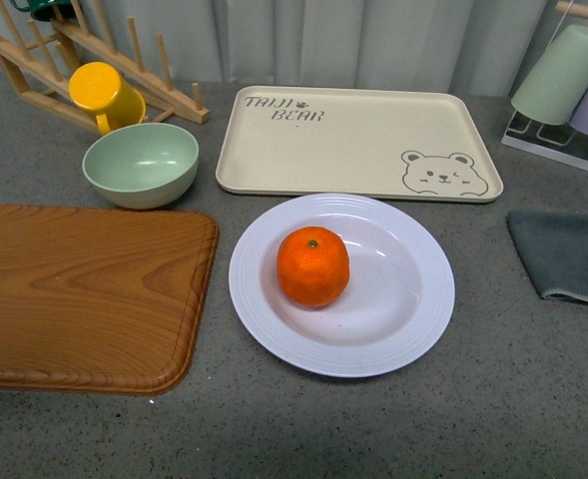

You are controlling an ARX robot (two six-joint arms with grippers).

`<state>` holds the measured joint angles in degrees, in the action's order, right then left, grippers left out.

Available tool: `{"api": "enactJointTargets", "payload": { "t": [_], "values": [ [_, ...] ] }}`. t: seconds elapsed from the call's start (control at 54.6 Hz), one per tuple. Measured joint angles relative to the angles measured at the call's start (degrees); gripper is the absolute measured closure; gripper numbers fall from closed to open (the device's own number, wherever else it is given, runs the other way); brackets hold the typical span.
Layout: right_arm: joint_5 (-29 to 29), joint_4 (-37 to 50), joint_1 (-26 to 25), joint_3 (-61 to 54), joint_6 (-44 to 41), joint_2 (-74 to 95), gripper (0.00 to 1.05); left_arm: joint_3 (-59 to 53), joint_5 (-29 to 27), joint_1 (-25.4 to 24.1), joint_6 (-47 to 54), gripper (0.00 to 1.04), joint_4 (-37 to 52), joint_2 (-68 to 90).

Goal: Place orange and plate with both arms

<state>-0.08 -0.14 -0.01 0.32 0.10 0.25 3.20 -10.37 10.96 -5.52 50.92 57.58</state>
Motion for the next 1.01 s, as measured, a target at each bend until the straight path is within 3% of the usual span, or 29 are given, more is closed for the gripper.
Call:
{"api": "enactJointTargets", "payload": {
  "t": [0.165,0.33,0.366,0.476,1.008],
  "values": [
    [-0.04,0.02,0.00,0.00,0.00,-0.02,0.09,-1.03,2.29,-2.64,3.65,0.67,-3.63,-7.93],
    [-0.04,0.02,0.00,0.00,0.00,-0.02,0.09,-2.08,5.29,-5.40,4.57,1.01,-11.72,-17.05],
    [-0.02,0.02,0.00,0.00,0.00,-0.02,0.09,-2.10,9.07,-8.02,4.87,1.01,-13.81,-19.47],
    [-0.02,0.02,0.00,0.00,0.00,-0.04,0.09,-2.12,9.97,-10.67,5.03,1.01,-17.92,-23.91],
    [-0.04,0.02,0.00,0.00,0.00,-0.04,0.09,-2.14,10.21,-10.80,5.07,1.01,-34.49,-41.38]
  ]
}}
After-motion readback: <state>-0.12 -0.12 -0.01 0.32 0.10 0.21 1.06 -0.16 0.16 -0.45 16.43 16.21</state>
